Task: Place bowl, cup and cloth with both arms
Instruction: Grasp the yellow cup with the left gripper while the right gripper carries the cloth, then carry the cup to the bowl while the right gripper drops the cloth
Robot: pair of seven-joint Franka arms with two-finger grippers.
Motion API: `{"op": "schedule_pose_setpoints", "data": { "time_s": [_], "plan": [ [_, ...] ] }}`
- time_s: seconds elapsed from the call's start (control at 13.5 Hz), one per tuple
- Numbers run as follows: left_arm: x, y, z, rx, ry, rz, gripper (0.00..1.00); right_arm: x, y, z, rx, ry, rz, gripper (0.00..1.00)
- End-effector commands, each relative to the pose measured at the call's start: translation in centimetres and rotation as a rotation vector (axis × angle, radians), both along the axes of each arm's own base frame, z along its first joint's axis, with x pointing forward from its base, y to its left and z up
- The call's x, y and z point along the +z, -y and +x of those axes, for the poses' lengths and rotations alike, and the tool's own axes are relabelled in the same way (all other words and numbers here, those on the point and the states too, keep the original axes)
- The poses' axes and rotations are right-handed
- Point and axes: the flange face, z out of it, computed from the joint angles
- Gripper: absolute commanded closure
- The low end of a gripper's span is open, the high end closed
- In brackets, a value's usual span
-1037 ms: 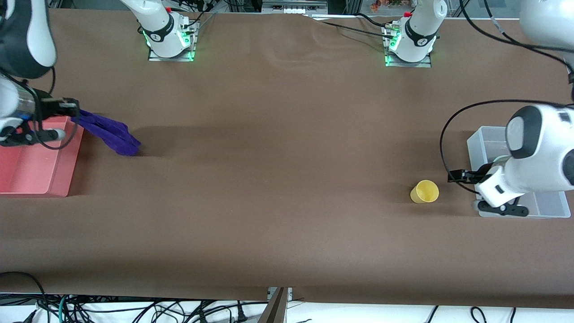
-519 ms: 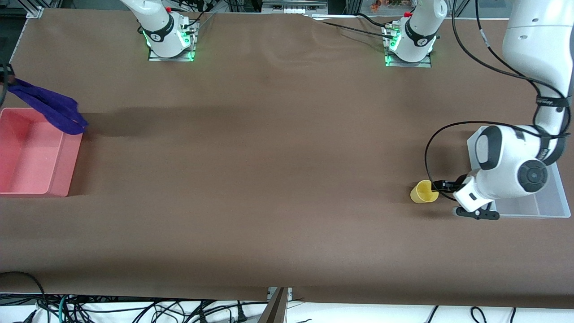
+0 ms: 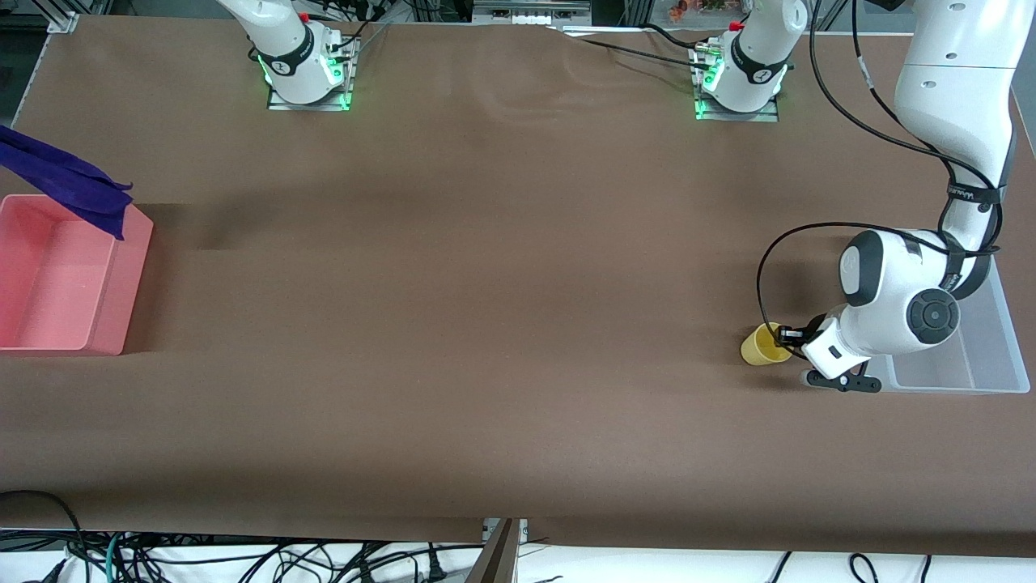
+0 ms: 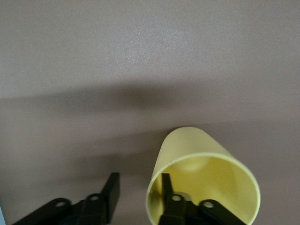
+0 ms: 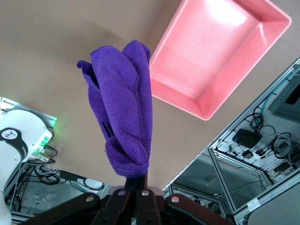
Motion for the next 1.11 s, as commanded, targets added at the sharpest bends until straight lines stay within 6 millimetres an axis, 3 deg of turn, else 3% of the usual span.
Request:
{"op": "schedule_pose_setpoints", "data": {
  "time_s": [0.0, 0.37, 0.59, 0.89, 1.04],
  "plan": [
    [0.7, 0.2, 0.0, 0.013, 0.009, 0.005, 1.0, -0.8, 2.8, -0.3, 0.033, 0.004, -0.004, 1.0],
    [2.6, 1.3, 0.4, 0.049, 0.002, 0.012, 1.0, -3.4, 7.2, -0.1, 0.074, 0.042, -0.012, 1.0],
    [6.8, 1.2, 0.8, 0.045, -0.017, 0.017, 1.0, -5.1, 8.4, 1.0, 0.082, 0.092, -0.021, 1.0],
    [14.2, -2.1, 1.7, -0.01, -0.074, 0.017, 1.0, -8.2, 9.9, 2.0, 0.069, 0.171, 0.017, 1.0],
    [17.0, -6.2, 1.4, -0.036, -0.106, 0.012, 1.0, -8.2, 10.9, 1.5, 0.057, 0.182, 0.016, 1.0]
  ]
}}
